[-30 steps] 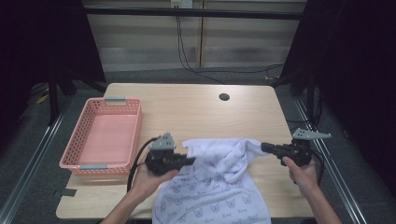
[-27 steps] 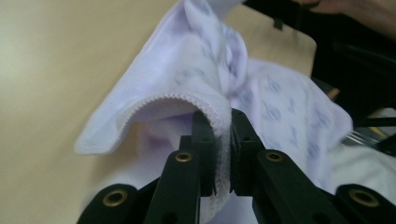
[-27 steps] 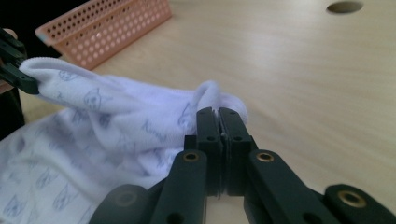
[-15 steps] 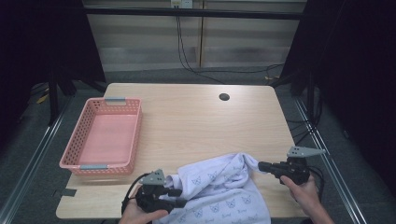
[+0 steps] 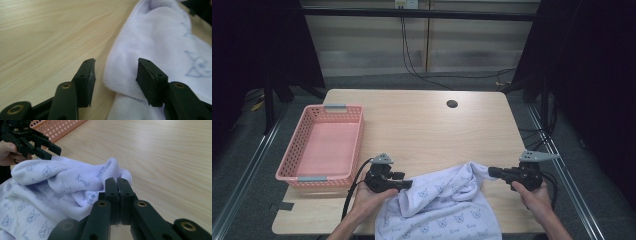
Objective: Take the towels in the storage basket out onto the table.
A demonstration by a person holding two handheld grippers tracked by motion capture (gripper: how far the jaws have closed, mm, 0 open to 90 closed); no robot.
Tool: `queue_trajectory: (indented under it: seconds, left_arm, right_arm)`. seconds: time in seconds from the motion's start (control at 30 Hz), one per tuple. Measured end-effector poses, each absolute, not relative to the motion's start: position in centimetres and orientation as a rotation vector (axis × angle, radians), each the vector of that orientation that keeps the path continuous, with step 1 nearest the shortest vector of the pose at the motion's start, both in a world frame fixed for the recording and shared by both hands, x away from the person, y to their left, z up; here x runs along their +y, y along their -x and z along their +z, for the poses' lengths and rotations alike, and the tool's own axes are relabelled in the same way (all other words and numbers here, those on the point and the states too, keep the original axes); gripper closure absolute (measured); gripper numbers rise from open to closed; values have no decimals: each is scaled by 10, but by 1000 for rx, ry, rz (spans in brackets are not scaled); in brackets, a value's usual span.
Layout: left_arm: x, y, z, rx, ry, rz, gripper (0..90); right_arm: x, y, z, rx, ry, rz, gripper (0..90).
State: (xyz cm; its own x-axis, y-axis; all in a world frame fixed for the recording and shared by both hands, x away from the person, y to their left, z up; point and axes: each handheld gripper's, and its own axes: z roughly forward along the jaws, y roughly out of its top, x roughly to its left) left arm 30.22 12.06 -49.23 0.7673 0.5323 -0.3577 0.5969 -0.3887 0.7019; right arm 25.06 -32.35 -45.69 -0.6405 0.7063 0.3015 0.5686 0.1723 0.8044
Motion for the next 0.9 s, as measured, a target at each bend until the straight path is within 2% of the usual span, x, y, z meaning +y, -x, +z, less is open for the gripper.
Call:
queue_trajectory:
  seconds: [0.1,0.2,0.27,0.3,0.33,0.43,0.6,0.9]
  left_arm:
    - [120,-304,-496,847,-2082,-136,453]
    - [117,-302,-498,831,-2103,-148,500]
    - [116,-301,-498,799,-2111,-152,594]
    - [115,-300,-499,780,-2114,-171,690]
    - [115,-299,-499,760,-2123,-176,690]
    - [111,-295,-498,725,-2153,-160,787]
    - [105,-292,-500,703,-2157,-154,819]
    - [76,-279,-497,597,-2197,-183,818]
  right_arm:
    - [-323,-251,-457,2295,-1254,1472,876]
    - [-323,-251,-457,2296,-1253,1471,876]
    - [-323,-251,-457,2297,-1255,1469,876]
    - [-323,-251,-458,2300,-1255,1467,875]
    - [-323,-251,-458,2300,-1255,1467,875]
    - [-323,-249,-458,2305,-1259,1460,876]
    - [-334,-236,-457,2291,-1279,1443,876]
    - [-346,-209,-441,2201,-1293,1469,877]
